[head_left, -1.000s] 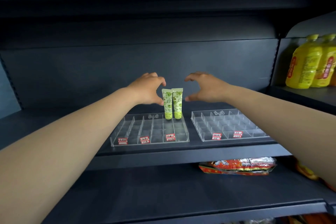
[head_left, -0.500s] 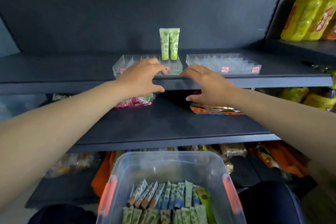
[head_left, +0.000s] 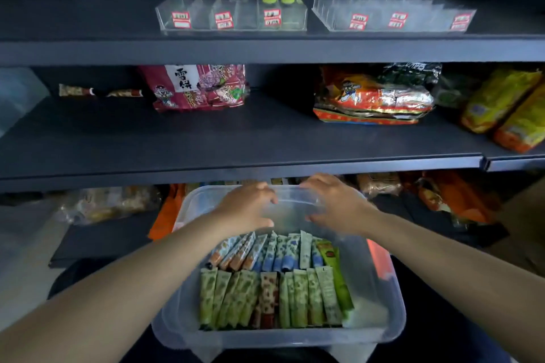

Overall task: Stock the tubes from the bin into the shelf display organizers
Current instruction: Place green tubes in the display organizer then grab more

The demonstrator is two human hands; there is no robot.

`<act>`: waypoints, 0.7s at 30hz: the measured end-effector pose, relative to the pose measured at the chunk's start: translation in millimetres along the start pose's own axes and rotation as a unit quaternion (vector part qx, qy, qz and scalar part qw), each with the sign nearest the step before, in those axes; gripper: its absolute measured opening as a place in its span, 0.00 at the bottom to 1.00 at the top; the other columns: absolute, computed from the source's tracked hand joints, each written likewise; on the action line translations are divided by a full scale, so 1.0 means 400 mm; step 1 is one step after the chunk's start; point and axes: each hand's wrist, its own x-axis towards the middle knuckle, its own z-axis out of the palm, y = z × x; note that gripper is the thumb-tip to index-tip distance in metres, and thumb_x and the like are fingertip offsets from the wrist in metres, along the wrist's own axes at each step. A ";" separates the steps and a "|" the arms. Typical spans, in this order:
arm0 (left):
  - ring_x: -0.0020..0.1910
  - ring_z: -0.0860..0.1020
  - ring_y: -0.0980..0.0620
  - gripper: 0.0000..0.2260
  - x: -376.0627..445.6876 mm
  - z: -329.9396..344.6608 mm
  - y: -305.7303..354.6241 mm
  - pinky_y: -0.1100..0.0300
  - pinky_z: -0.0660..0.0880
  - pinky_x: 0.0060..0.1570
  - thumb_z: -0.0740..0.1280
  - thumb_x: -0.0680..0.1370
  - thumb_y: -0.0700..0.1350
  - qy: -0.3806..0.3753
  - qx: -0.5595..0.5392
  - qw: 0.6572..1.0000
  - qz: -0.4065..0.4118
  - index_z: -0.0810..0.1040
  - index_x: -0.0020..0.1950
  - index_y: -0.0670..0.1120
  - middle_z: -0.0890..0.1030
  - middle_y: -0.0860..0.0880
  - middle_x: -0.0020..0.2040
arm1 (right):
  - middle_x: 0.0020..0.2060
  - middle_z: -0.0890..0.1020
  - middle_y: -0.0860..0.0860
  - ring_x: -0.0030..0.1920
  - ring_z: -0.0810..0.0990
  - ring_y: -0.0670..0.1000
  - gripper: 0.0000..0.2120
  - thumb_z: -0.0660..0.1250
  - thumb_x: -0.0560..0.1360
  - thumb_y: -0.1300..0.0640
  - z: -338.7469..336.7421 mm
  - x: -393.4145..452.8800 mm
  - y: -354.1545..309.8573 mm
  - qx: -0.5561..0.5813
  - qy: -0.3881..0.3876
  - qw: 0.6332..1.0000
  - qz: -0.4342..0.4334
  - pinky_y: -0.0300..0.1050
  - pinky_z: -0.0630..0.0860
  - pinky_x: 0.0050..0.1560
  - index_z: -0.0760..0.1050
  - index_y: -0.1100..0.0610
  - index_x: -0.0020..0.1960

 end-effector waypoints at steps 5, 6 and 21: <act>0.66 0.68 0.52 0.19 0.007 0.158 -0.025 0.60 0.65 0.62 0.70 0.74 0.49 -0.065 -0.046 0.996 -0.025 0.73 0.64 0.50 0.70 0.53 0.64 | 0.67 0.68 0.49 0.70 0.64 0.51 0.28 0.70 0.72 0.50 0.137 -0.039 0.051 0.096 -0.043 0.991 0.085 0.44 0.61 0.69 0.66 0.51 0.69; 0.69 0.66 0.51 0.19 0.006 0.182 -0.026 0.58 0.63 0.65 0.70 0.74 0.49 -0.074 -0.050 0.995 -0.033 0.73 0.64 0.50 0.69 0.52 0.67 | 0.67 0.69 0.49 0.69 0.64 0.51 0.28 0.71 0.72 0.50 0.154 -0.046 0.056 0.108 -0.049 0.988 0.100 0.44 0.62 0.69 0.66 0.51 0.69; 0.67 0.66 0.46 0.17 0.043 0.436 -0.041 0.52 0.66 0.64 0.71 0.73 0.49 -0.187 -0.068 0.978 -0.065 0.75 0.61 0.50 0.71 0.47 0.65 | 0.57 0.74 0.54 0.59 0.72 0.55 0.24 0.71 0.71 0.57 0.379 -0.032 0.069 0.116 -0.258 0.954 0.103 0.43 0.66 0.50 0.71 0.57 0.65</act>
